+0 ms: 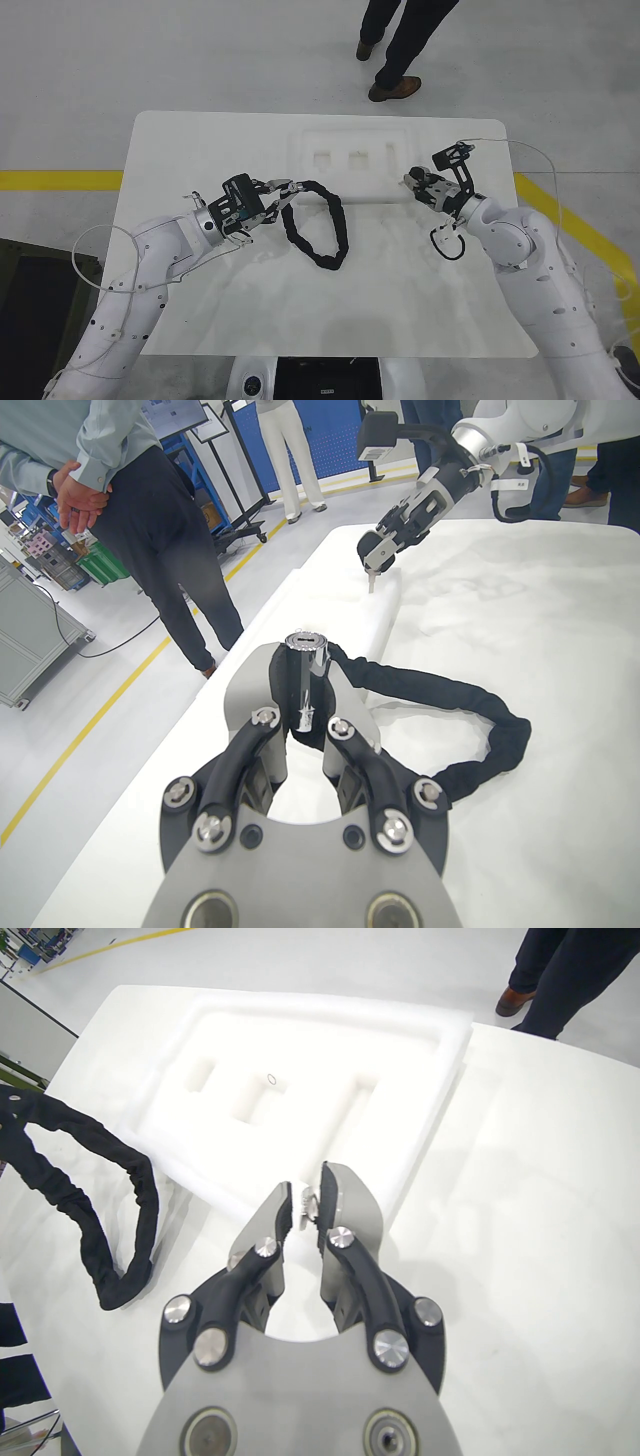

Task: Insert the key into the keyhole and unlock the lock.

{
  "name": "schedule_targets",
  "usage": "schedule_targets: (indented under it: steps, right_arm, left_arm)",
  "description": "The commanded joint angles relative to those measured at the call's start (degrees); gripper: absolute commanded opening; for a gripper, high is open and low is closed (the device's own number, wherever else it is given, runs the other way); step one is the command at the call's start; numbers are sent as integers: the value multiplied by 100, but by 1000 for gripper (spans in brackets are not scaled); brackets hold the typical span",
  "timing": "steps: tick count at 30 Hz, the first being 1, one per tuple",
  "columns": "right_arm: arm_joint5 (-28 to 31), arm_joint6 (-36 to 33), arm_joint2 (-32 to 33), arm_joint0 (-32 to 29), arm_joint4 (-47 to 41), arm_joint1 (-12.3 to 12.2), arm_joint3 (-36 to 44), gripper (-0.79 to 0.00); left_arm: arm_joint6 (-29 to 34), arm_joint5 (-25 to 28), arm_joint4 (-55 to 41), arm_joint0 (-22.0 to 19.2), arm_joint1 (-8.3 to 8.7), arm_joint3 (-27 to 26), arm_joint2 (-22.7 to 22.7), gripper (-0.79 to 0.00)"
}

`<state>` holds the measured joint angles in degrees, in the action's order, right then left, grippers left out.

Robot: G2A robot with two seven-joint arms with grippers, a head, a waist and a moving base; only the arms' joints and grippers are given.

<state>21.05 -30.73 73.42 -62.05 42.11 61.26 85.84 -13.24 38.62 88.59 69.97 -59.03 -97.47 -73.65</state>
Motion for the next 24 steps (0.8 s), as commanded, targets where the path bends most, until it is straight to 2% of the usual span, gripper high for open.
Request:
schedule_targets:
  steps: [1, 7, 12, 19, 24]
  right_arm:
    - [-1, 24, 6, 3, 41, -2, -11, -785]
    - [29, 95, 125, -5, 61, -20, 208, -785]
    - [119, 64, 280, -50, 419, -68, 520, -785]
    - [104, 130, 283, -156, 1786, -135, 941, -785]
    - [-6, 84, 121, -162, 2424, -134, 1111, -785]
  left_arm:
    - [0, 0, 0, 0, 0, 0, 0, -785]
    - [0, 0, 0, 0, 0, 0, 0, -785]
    - [0, 0, 0, 0, 0, 0, 0, -785]
    - [0, 0, 0, 0, 0, 0, 0, -785]
    - [67, -110, -28, 47, -8, -65, 23, -785]
